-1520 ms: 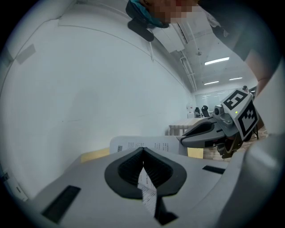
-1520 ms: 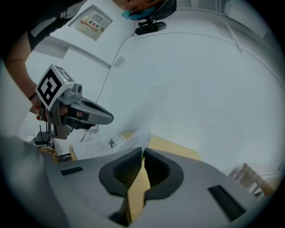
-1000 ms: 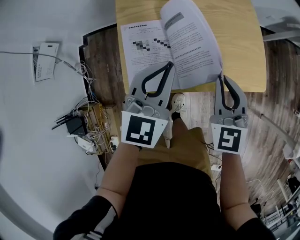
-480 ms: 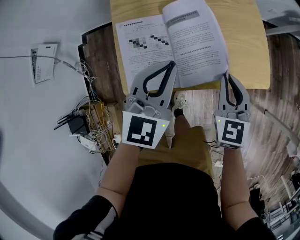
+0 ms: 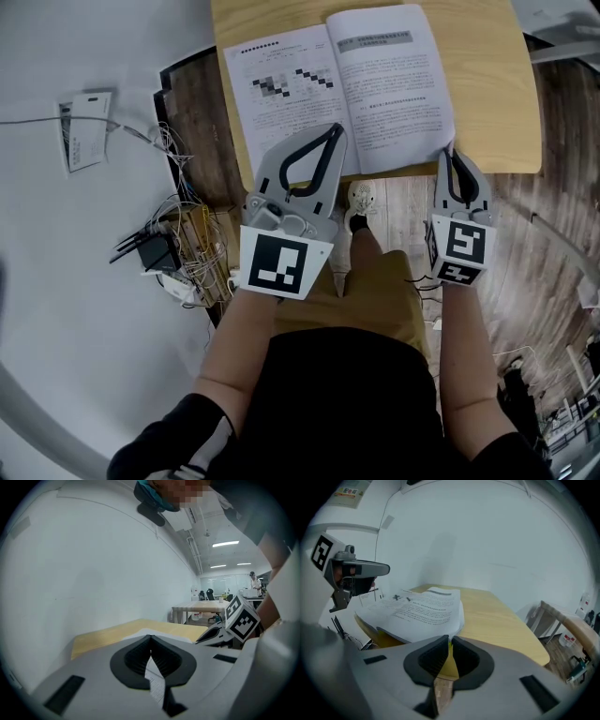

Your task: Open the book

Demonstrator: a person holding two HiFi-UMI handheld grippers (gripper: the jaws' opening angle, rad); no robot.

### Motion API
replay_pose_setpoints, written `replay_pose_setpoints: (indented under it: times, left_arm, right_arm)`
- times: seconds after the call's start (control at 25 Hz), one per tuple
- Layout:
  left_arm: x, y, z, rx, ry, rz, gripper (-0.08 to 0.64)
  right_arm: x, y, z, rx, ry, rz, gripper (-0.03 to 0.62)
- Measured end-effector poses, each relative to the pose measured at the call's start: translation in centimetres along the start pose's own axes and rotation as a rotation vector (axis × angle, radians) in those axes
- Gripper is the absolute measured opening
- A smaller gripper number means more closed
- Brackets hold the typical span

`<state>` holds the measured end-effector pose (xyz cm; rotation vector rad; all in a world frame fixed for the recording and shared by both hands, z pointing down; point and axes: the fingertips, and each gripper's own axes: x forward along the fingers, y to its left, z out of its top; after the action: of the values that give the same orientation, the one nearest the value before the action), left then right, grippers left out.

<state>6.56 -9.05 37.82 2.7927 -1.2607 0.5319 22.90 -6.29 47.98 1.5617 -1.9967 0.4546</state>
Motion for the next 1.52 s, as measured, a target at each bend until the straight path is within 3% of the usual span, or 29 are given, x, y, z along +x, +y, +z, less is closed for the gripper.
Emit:
replay_pose_setpoints:
  times: [0.24,0.48,0.76,0.84,1.04,1.52]
  left_arm:
    - [0.2,0.1,-0.1,0.013,-0.001,-0.011,0.011]
    - [0.0,0.4,-0.7,0.01,0.013,-0.003,0.011]
    - [0.2,0.3,-0.7,0.013,0.018,-0.012,0.011]
    - [0.3,0.2,-0.7,0.013,0.019,-0.015,0.011]
    - [0.7,-0.1,-0.7,0.005,0.018,-0.02,0.011]
    - [1.5,-0.9,-2.8,-0.029,0.066,-0.016,0.011]
  right_arm:
    - [1.0,-0.1,-1.3,0.053,0.018,-0.003,0.04]
    - [1.0,0.0,-1.2,0.007,-0.001,-0.009,0.043]
    - [1.1,-0.2,-1.3,0.017,-0.003,-0.004,0.049]
    - [1.1,-0.6,-1.2,0.029,-0.006,-0.017,0.08]
    - [1.0,-2.5,-1.3,0.099,-0.023,-0.049,0.236]
    - [1.0,-2.7,-1.3,0.108,-0.037,-0.038,0.25]
